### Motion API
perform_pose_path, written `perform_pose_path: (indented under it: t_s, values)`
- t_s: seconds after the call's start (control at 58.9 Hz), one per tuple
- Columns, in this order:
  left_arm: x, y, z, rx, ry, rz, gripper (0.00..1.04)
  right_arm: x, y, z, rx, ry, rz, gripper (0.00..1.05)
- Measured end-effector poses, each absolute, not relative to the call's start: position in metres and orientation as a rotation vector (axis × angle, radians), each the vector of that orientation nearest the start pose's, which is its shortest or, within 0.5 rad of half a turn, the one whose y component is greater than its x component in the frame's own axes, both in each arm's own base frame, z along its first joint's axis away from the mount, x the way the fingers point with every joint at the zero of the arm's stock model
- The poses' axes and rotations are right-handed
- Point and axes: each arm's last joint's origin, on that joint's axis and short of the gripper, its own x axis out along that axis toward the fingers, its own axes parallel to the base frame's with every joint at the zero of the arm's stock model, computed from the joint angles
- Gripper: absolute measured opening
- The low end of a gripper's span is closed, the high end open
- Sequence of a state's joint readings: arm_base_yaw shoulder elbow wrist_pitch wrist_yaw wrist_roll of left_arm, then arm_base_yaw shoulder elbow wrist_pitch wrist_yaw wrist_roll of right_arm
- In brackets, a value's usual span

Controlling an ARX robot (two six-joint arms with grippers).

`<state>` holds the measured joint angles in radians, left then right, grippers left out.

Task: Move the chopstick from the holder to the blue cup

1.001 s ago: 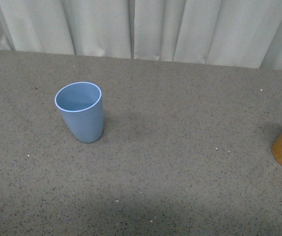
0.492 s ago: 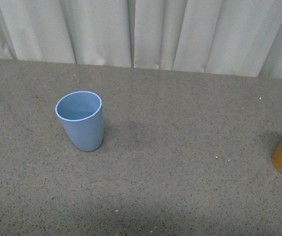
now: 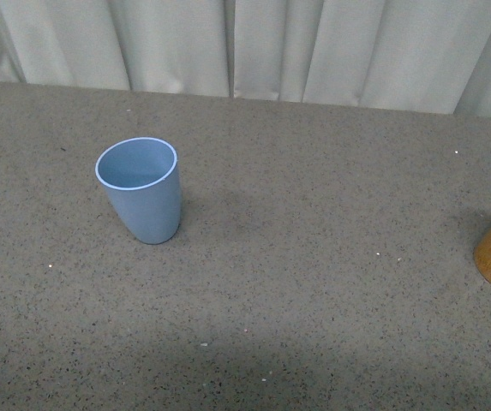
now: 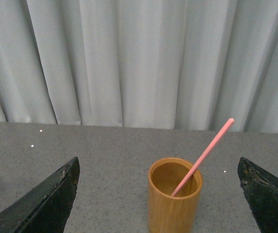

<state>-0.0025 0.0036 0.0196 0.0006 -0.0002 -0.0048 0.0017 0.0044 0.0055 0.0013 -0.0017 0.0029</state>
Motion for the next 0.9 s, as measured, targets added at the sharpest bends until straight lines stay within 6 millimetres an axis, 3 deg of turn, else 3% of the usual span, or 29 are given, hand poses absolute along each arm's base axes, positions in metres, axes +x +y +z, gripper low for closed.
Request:
perform_pose_path:
  t_s: [0.577, 0.73, 0.814, 0.899]
  values:
    - [0.097, 0.0, 0.17, -0.005, -0.017, -0.002, 0.98, 0.098, 0.0, 0.165, 0.003, -0.002, 0.003, 0.95]
    - [0.103, 0.003, 0.16, -0.309, 0.224, 0.245, 0.98, 0.098, 0.0, 0.165, 0.003, -0.003, 0.003, 0.95]
    - [0.112, 0.006, 0.161, -0.488, 0.2, 0.321, 0.98, 0.098, 0.0, 0.165, 0.003, -0.003, 0.003, 0.95]
    - [0.125, 0.002, 0.171, -0.56, 0.152, 0.332, 0.98, 0.098, 0.0, 0.165, 0.003, -0.003, 0.003, 0.95]
